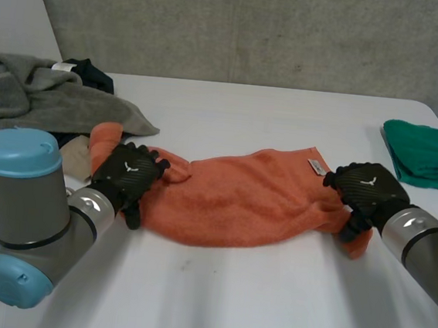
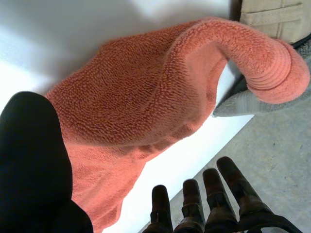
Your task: Fold the laundry.
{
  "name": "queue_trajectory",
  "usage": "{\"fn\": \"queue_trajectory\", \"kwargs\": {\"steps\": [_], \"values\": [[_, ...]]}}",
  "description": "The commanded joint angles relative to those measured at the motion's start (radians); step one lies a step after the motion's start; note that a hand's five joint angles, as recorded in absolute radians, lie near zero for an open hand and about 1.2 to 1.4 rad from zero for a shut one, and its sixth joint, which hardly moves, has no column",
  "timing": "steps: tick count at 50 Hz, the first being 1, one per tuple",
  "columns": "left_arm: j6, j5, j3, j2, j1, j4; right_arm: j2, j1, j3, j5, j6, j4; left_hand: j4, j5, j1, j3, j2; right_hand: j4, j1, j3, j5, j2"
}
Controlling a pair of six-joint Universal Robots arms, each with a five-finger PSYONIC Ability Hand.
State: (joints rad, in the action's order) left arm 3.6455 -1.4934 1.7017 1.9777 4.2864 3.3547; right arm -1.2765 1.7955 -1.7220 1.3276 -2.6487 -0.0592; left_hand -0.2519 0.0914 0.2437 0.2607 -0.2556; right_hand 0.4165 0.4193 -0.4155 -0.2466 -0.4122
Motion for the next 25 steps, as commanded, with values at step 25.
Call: {"fn": "queue_trajectory", "kwargs": {"steps": [25], "values": [[-0.125,0.131,-0.316,0.099,0.210,-0.136,0.201,0.067,0.084,0.024,0.098,-0.036,-0.040,0.026,0.048,0.031,-0.036,0.628,0.626,-0.629,-0.624,-0.633]]}}
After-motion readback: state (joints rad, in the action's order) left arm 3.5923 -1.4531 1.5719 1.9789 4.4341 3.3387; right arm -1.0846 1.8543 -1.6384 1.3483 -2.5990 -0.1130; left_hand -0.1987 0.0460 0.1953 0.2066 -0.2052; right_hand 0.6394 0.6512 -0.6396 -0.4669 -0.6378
